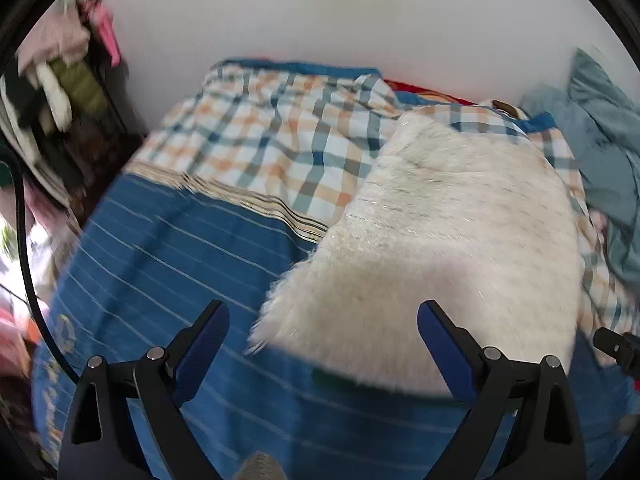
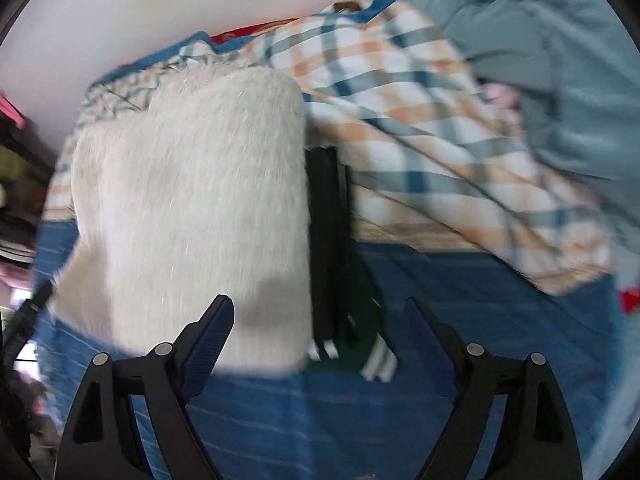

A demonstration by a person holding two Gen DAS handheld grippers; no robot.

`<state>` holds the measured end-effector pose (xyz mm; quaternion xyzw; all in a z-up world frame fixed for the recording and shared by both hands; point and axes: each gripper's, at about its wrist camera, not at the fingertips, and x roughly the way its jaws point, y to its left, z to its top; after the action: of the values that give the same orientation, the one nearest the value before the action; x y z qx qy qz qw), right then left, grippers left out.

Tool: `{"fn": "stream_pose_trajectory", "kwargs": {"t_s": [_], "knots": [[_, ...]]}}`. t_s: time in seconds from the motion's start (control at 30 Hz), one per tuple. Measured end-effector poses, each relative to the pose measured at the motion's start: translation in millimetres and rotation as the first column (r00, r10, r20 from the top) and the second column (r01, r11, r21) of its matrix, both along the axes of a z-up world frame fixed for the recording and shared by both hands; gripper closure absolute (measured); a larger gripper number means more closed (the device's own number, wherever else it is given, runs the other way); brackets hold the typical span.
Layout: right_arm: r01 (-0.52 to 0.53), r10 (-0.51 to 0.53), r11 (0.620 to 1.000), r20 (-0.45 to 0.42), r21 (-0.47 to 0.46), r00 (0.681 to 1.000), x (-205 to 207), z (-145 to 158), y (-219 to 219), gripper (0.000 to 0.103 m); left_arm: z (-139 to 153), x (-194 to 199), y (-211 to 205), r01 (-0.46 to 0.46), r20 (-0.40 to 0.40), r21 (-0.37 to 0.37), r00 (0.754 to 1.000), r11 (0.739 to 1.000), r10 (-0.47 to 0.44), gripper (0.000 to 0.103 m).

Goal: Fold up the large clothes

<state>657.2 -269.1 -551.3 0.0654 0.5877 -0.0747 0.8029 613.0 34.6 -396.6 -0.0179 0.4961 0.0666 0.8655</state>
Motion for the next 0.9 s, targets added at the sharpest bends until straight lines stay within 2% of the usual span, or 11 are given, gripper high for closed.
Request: {"fn": "stream_pose_trajectory", "kwargs": {"t_s": [0.1,0.13,0.27,0.5,0.63,0.83,0.9], "knots": [[0.042,-0.039,0.996,0.027,-0.084,0.999,-48,46,34,0.012,29,-29,-3,0.036,0.014,0.042,0.999,0.998,-0.036,0.007],[0.047,-0.044,0.994,0.038,-0.098,0.998,-62,54,35,0.012,40,-40,-4,0.047,0.017,0.053,0.999,0.997,-0.048,0.007],[0.086,-0.073,0.985,0.093,-0.148,0.993,-131,125,76,0.011,86,-85,-7,0.089,0.035,0.084,0.995,0.992,-0.093,0.007],[0.116,-0.077,0.976,0.205,-0.186,0.976,-258,256,118,0.011,182,-177,-7,0.145,0.108,0.074,0.982,0.987,-0.153,0.007],[0.132,-0.08,0.976,0.278,-0.176,0.957,-332,333,133,0.011,234,-232,-5,0.172,0.151,0.056,0.972,0.984,-0.178,0.007],[0.123,-0.052,0.977,0.367,-0.172,0.929,-424,423,152,0.011,298,-302,3,0.158,0.237,0.043,0.958,0.986,-0.164,0.007],[0.113,-0.037,0.978,0.387,-0.175,0.921,-447,444,157,0.011,316,-322,6,0.148,0.267,0.035,0.952,0.988,-0.152,0.007]]}}
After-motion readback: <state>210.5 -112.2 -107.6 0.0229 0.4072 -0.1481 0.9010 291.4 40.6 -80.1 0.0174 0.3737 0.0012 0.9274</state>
